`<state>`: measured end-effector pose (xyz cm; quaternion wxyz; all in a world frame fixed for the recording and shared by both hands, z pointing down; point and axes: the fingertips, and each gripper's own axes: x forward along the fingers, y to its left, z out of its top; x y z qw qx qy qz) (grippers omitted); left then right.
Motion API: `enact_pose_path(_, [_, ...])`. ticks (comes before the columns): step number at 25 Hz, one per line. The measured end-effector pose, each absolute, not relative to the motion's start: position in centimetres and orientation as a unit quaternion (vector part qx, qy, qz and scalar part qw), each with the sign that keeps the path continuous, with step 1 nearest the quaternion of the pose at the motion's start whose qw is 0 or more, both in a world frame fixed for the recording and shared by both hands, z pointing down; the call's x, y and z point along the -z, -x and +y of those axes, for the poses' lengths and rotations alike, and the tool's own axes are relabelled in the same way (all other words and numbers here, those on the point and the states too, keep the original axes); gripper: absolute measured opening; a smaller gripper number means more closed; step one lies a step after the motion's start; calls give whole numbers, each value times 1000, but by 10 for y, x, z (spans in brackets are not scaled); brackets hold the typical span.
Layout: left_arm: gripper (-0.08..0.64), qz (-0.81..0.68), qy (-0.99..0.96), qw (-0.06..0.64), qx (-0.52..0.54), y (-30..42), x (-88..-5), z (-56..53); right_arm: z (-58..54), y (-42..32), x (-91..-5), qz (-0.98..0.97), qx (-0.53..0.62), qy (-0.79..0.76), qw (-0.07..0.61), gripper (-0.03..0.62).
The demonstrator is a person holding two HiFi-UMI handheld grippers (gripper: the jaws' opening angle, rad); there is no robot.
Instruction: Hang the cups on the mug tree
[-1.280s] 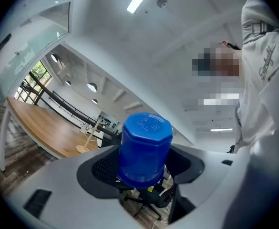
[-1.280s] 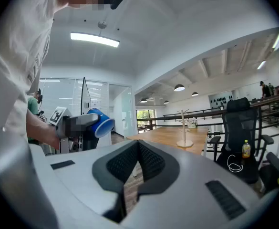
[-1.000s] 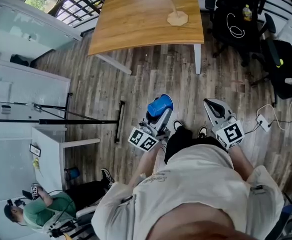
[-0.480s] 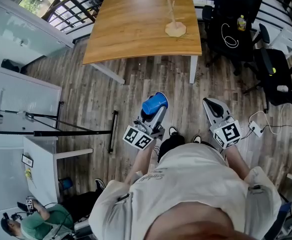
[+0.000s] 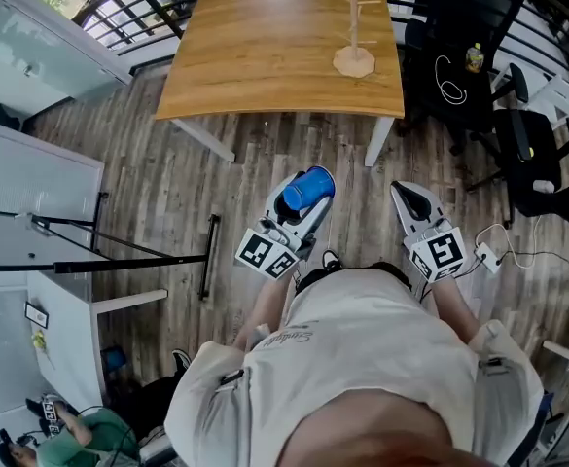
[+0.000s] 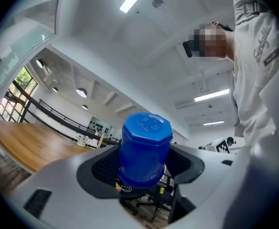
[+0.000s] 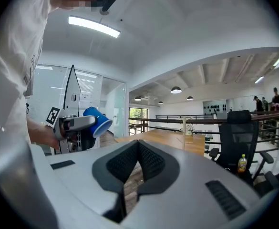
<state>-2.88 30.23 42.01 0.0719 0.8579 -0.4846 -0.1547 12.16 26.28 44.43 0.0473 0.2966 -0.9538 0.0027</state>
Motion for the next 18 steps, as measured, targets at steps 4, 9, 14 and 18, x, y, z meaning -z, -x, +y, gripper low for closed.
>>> enact_pose_path(4, [293, -489, -852, 106, 156, 56, -442, 302, 268, -99, -450, -954, 1, -294, 55, -5])
enact_pose_path(9, [293, -491, -857, 106, 114, 67, -463, 300, 257, -94, -454, -951, 7, -300, 75, -5])
enact_pose_path(14, [293, -488, -852, 142, 129, 71, -484, 276, 245, -93, -454, -945, -11, -321, 68, -5])
enact_pose_path(18, [293, -483, -852, 152, 135, 70, -486, 251, 232, -95, -473, -942, -39, -325, 76, -5])
